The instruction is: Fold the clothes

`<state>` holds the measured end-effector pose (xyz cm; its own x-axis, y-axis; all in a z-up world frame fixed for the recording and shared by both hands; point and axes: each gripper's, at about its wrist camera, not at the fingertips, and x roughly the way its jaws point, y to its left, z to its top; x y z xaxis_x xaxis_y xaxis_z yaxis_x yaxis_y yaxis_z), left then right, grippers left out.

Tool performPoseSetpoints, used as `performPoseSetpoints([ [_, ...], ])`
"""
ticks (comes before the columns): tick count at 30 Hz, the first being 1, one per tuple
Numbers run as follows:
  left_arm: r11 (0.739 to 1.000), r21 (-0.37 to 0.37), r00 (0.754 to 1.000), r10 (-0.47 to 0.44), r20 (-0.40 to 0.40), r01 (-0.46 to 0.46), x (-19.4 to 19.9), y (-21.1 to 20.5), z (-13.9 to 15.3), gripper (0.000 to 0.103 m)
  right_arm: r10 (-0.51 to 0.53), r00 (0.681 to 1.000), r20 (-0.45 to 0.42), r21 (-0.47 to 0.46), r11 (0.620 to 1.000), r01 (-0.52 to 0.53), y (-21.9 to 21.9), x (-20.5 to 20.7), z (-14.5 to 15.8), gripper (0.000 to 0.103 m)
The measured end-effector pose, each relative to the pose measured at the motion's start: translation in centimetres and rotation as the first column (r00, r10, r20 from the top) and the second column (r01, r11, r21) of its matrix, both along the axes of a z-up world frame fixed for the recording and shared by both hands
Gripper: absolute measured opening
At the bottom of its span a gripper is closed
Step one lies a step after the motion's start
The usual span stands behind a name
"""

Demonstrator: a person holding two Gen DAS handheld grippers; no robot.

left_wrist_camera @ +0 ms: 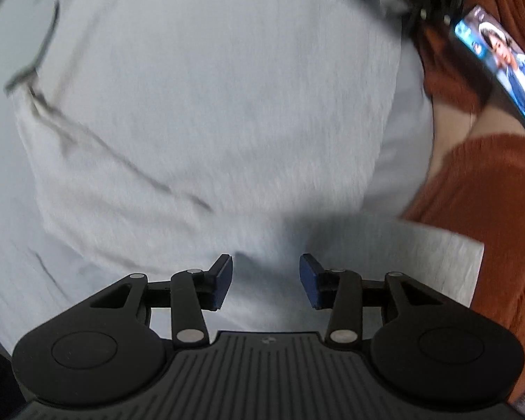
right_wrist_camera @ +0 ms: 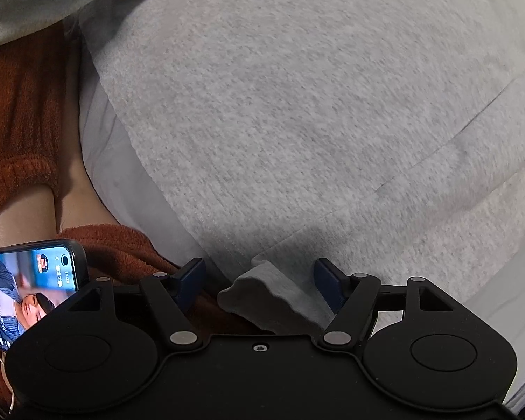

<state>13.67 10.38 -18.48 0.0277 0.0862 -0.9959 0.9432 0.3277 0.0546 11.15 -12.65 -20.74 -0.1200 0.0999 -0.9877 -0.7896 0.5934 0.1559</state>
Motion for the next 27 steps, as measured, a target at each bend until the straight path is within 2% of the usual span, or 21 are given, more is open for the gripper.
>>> performPoseSetpoints([
  [3,0.999,0.035,0.999,0.023,-0.032,-0.022,0.9,0.2,-2.7,0.040,-0.002,1.000,0.000,-0.004,1.000,0.002,-0.3,-0.3,0.2,0.068],
  [4,0.997,0.056,0.998,0.048,-0.036,-0.046,1.3,0.3,-4.4,0.040,-0.003,1.000,0.001,-0.006,1.000,0.003,-0.5,-0.5,0.3,0.068],
  [6,0.993,0.064,0.994,0.101,-0.039,-0.098,2.0,0.5,-5.8,0.041,-0.003,1.000,0.004,-0.010,1.000,0.003,-0.6,-0.8,0.5,0.068],
  [8,0.993,0.058,0.993,0.109,-0.037,-0.107,2.0,0.5,-6.3,0.041,-0.004,1.000,0.006,-0.010,1.000,0.004,-0.9,-1.1,0.8,0.068],
  [12,0.997,0.041,0.998,0.064,-0.011,-0.064,1.2,0.5,-5.1,0.041,-0.010,1.000,0.008,-0.004,1.000,0.010,-1.5,-1.7,1.3,0.068],
  [15,1.000,-0.022,0.999,0.020,0.033,-0.019,0.0,0.1,-2.7,0.041,-0.007,1.000,0.005,-0.005,1.000,0.007,-1.9,-2.1,1.6,0.068],
  [18,0.994,-0.088,0.996,-0.066,0.060,0.071,-2.3,-1.8,-0.5,0.044,-0.005,1.000,0.004,-0.009,1.000,0.005,-2.3,-2.3,2.0,0.068],
  [20,0.994,-0.064,0.995,-0.085,0.042,0.087,-3.1,-3.0,-0.9,0.046,-0.004,1.000,0.003,-0.012,1.000,0.004,-2.5,-2.4,2.4,0.068],
  [21,0.995,-0.057,0.996,-0.080,0.038,0.083,-3.1,-3.2,-1.0,0.046,-0.005,1.000,0.003,-0.013,1.000,0.005,-2.6,-2.5,2.6,0.068],
  [25,0.996,0.036,0.995,0.084,-0.054,-0.082,-1.7,-4.6,-2.9,0.048,-0.010,1.000,0.011,-0.015,1.000,0.011,-3.1,-3.1,3.6,0.068],
  [27,0.994,0.059,0.993,0.100,-0.068,-0.096,-1.6,-4.9,-3.4,0.049,-0.014,1.000,0.014,-0.013,1.000,0.014,-3.4,-3.3,4.2,0.068],
])
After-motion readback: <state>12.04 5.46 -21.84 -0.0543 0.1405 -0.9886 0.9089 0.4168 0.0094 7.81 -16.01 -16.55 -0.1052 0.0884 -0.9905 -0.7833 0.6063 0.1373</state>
